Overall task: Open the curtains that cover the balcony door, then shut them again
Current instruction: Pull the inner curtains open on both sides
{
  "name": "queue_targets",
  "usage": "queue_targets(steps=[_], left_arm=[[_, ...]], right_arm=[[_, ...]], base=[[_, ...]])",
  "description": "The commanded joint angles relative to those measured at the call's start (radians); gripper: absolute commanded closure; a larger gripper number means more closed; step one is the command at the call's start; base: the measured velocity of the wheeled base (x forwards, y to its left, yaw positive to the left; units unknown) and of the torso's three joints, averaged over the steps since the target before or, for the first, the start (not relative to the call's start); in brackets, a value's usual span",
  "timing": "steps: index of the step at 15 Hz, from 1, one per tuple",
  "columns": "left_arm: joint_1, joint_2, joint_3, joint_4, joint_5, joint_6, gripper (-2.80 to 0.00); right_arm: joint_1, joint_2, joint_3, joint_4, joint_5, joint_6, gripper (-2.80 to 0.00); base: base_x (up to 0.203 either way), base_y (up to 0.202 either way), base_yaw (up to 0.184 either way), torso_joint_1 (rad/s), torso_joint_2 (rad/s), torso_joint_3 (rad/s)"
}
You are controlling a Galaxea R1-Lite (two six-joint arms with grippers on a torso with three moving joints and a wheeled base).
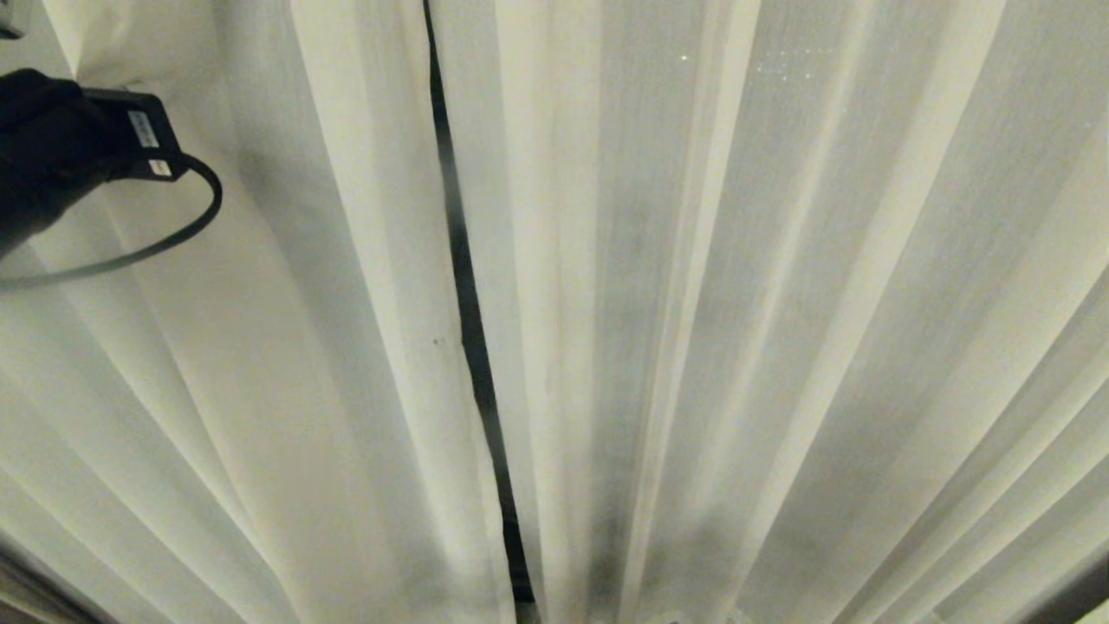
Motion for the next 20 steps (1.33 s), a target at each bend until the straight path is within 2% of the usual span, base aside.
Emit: queue_targets(steps=[1,7,20], left_arm=[[0.002,0.000,0.001,0.014,0.001,-0.001,0.00],[0.002,0.000,0.001,0.023,0.034,-0.002,0.00],[0.003,-0.002,0.001,0.023,0.050,-0.002,0.00]], right_arm=[[0.000,0.002,0.000,0.000,0.001,-0.001,0.00],[0.000,0.002,0.000,0.000,0.001,-0.001,0.00],[0.000,0.002,0.000,0.000,0.001,-0.001,0.00]], base=[[0.000,0.000,0.000,0.000,0.00,0.000],[0.001,0.016,-0.001,-0.001,0.00,0.001],[0.000,0.184,0.000,0.002,0.00,0.003]])
